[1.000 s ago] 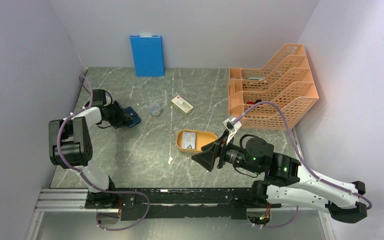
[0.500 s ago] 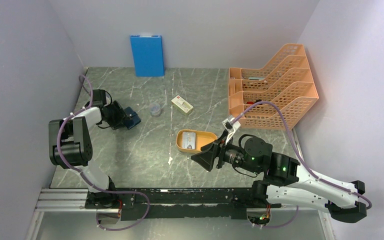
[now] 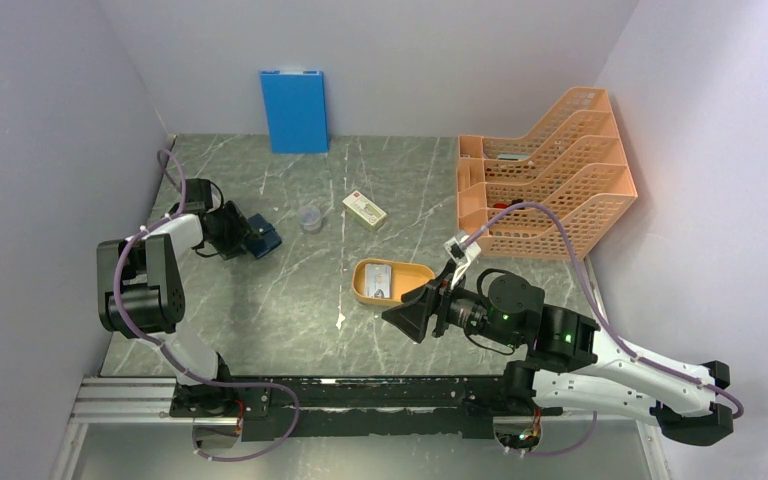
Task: Put the credit cards into the card holder
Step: Place the card holder at the center of the board, then reset both arms
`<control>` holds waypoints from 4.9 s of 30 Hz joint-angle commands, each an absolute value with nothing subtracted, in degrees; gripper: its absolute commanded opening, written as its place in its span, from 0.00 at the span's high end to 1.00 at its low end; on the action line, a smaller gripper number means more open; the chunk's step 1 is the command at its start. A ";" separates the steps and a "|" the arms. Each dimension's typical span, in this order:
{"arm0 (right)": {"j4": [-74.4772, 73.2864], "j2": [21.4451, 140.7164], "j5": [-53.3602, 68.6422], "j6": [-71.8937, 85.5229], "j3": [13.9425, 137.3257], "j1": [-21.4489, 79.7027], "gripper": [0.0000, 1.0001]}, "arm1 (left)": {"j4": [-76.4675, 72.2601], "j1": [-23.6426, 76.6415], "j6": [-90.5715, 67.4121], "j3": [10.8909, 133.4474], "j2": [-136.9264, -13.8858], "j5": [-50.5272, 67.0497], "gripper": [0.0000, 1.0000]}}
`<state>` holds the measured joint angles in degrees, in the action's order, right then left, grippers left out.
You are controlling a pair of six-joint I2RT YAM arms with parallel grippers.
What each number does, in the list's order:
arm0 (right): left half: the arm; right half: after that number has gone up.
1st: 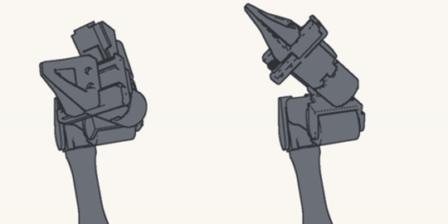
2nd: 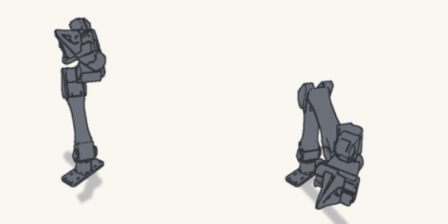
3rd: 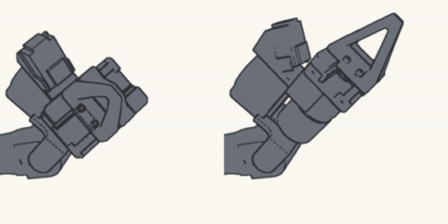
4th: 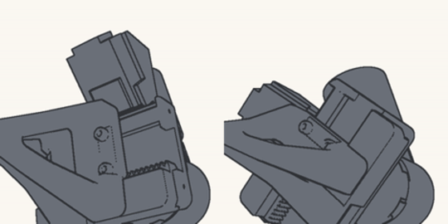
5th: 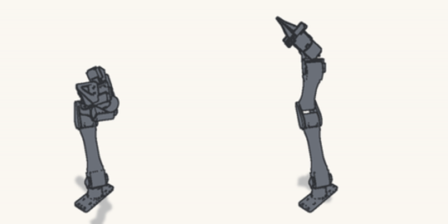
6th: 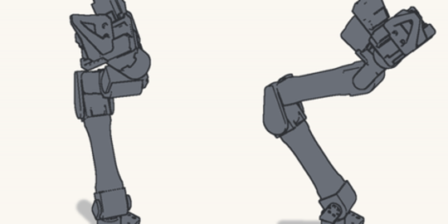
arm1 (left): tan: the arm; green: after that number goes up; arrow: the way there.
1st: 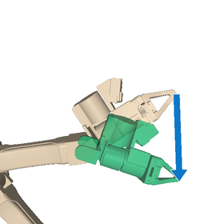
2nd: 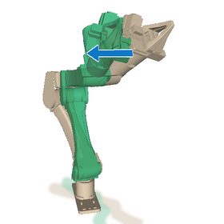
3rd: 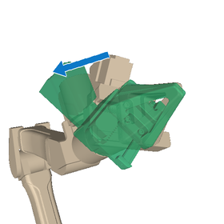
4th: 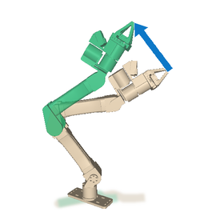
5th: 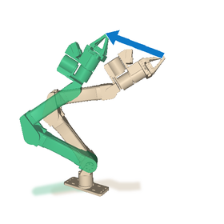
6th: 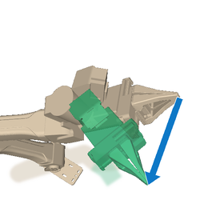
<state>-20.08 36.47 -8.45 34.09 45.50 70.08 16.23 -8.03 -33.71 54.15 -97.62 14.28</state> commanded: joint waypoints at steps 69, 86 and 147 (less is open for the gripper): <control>-12.39 54.52 -37.33 16.35 76.10 42.92 0.00 | 31.95 39.72 -14.52 80.71 -57.11 -25.37 0.02; -14.23 38.22 -34.85 27.35 60.68 42.97 0.00 | 36.64 39.75 -17.68 71.27 -44.70 -25.39 0.02; -12.06 45.50 -32.99 19.81 78.84 42.86 0.00 | 24.37 39.81 -15.35 82.80 -50.92 -10.91 0.02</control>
<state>-13.76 46.68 -32.10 19.51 80.60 42.96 23.66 39.59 -15.40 82.98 -50.57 -11.07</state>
